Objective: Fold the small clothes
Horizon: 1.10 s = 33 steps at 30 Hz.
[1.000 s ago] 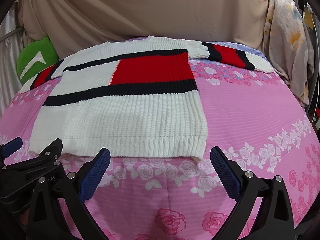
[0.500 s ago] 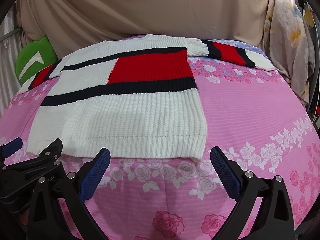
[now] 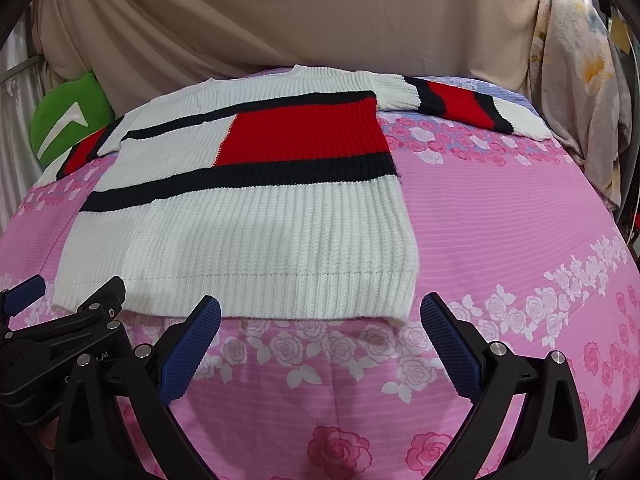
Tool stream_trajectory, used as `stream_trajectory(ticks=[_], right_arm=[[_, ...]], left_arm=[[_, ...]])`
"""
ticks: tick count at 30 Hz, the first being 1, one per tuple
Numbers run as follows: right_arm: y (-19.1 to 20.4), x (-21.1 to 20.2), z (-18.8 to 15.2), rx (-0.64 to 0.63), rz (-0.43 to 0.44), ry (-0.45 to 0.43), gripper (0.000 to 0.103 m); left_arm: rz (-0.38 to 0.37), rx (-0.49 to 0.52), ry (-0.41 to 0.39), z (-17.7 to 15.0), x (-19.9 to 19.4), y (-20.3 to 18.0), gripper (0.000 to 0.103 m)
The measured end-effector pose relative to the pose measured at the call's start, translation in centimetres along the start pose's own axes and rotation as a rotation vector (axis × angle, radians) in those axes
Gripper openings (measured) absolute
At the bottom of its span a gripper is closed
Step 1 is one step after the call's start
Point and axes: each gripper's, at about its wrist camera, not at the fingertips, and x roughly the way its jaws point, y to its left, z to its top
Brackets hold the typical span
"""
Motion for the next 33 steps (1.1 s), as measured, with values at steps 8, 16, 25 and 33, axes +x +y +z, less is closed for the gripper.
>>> stream_trajectory(ticks=[8,16,25,33], right_arm=[[0.2,0.2,0.0,0.000,0.000,0.004,0.098],[0.2,0.2,0.0,0.002,0.000,0.003,0.098],[-0.2,0.3,0.4,0.008,0.008,-0.005,0.098],[-1.8,0.3,1.5,0.017,0.046,-0.027,0.098]], left_arm=[[0.001,-0.002,0.004,0.1,0.1,0.2,0.098],[0.004,0.000,0.005,0.1,0.1,0.2,0.098],[0.008,0.006,0.002,0.7,-0.1,-0.2,0.098],[-0.023,0.006,-0.037,1.9,-0.7,-0.8,0.098]])
